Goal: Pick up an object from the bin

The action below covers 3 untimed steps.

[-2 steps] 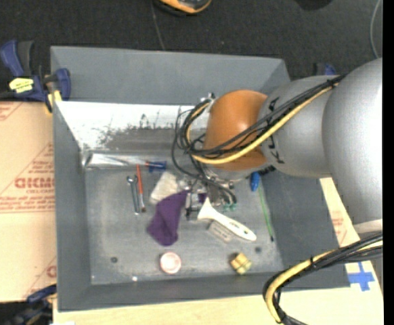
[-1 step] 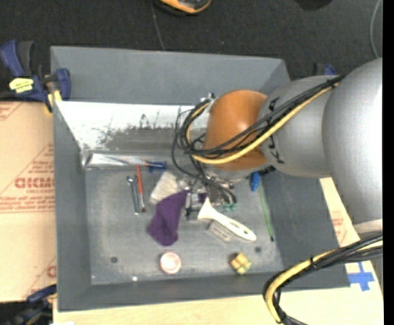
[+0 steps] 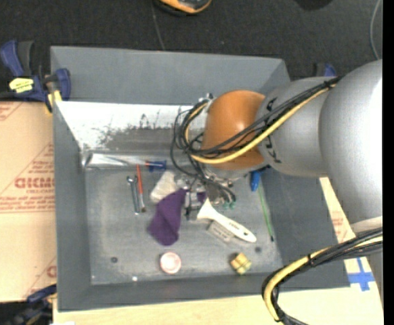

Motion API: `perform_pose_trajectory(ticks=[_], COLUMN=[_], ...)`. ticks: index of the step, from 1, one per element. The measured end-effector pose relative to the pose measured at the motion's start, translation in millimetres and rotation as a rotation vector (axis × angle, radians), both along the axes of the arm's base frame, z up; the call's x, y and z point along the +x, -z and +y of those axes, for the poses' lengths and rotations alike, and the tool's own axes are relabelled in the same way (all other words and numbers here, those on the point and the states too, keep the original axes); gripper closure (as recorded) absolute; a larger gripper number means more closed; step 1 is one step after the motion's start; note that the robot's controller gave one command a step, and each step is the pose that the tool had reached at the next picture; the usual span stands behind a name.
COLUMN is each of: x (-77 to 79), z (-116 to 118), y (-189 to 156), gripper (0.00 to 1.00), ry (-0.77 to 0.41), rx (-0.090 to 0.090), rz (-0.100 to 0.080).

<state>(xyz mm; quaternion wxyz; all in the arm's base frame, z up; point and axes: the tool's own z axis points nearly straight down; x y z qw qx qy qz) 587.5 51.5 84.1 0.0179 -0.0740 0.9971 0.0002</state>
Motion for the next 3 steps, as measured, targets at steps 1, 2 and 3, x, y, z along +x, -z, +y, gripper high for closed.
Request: perform_pose_trajectory(ticks=[1, 2, 3], x=[11.4, 11.4, 20.5], z=[-3.2, -3.2, 5.0], y=[9.0, 9.0, -68.3], gripper=[1.0, 1.0, 1.0], ry=[-0.04, -0.04, -0.068], rx=[0.001, 0.001, 0.0], rz=[-0.006, -0.006, -0.01])
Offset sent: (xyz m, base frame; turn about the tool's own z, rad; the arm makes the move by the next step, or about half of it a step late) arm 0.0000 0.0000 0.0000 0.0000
